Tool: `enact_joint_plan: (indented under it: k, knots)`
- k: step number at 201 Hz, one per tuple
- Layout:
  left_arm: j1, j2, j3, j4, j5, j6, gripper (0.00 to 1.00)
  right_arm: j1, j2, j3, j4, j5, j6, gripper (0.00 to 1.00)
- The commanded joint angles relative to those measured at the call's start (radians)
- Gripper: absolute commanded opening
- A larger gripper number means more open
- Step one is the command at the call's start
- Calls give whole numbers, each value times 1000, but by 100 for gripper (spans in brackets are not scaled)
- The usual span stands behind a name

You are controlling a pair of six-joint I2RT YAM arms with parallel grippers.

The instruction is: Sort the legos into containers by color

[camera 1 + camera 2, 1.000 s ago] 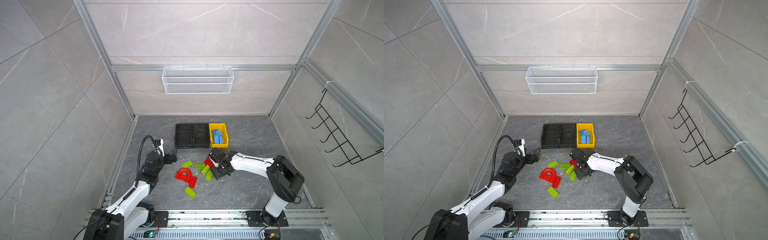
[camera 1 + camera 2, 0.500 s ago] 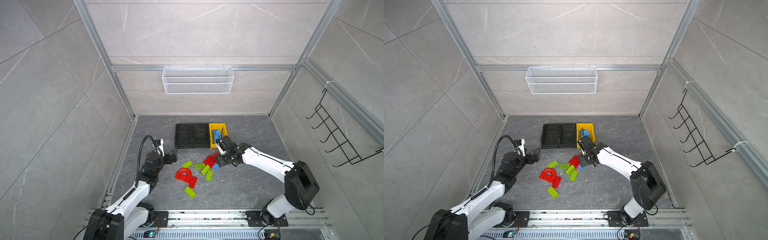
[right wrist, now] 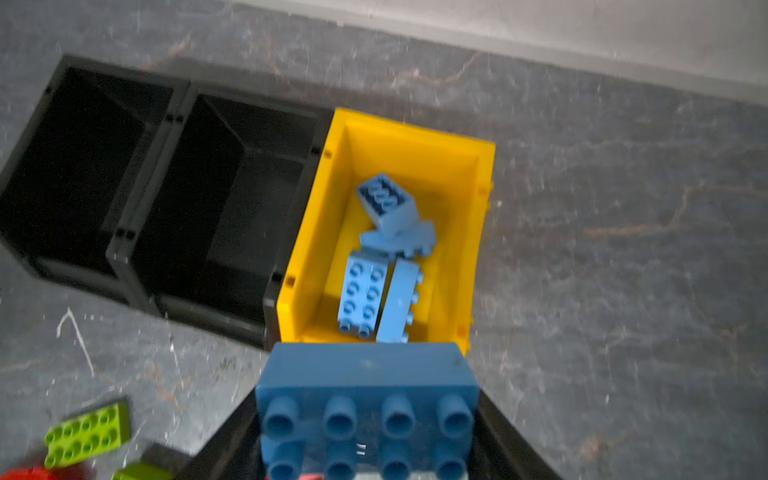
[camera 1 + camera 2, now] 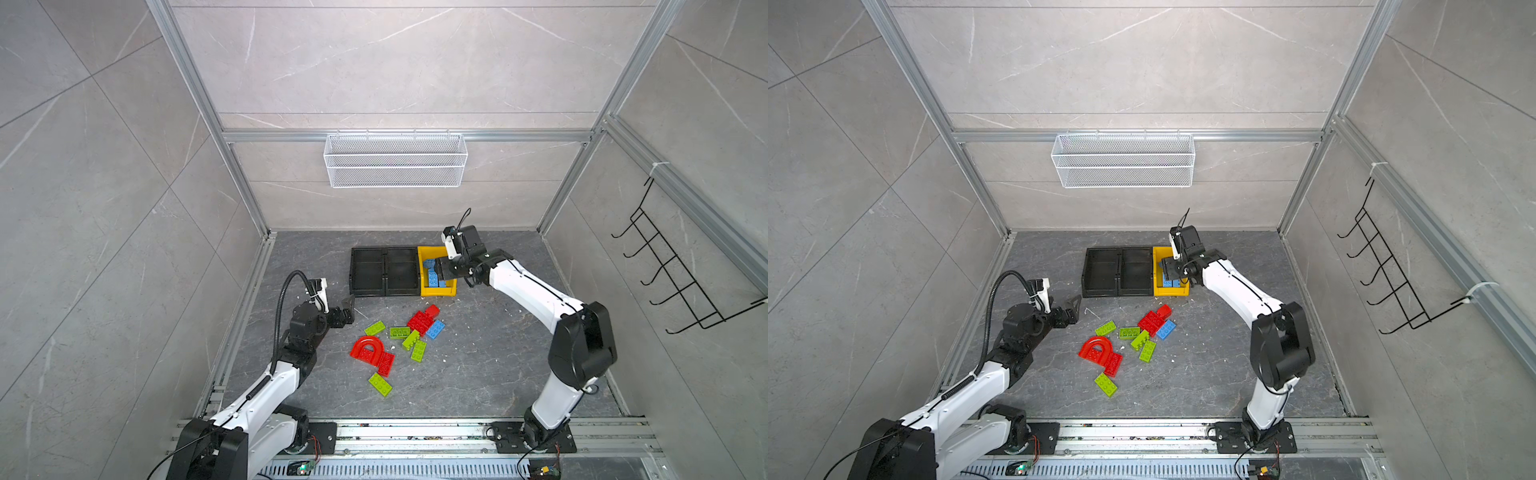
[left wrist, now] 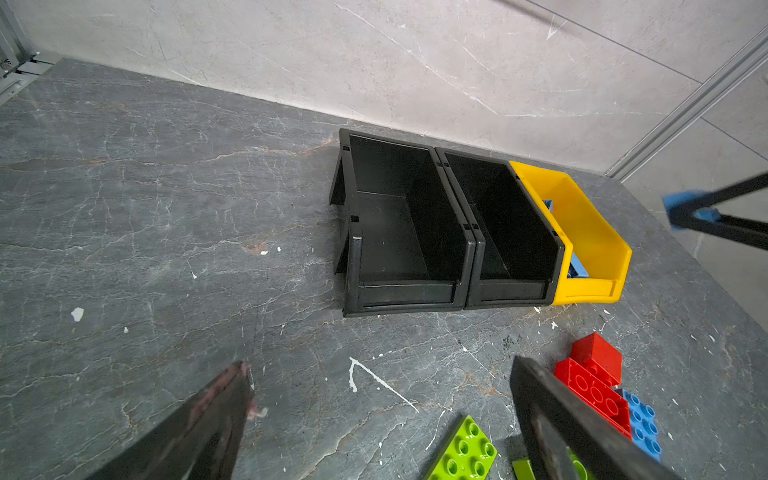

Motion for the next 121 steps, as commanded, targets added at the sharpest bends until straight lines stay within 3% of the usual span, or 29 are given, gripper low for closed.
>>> enact_joint_plan:
  k: [1, 47, 121]
  knots:
    - [-4, 1, 21, 33, -12, 8, 100, -26, 100, 98, 11, -19, -27, 64]
    - [-4, 2, 20, 33, -21, 15, 100, -49, 236, 230, 25, -44, -6, 64]
    - [-4, 3, 21, 32, -19, 16, 100, -51, 323, 271, 45, -69, 18, 65]
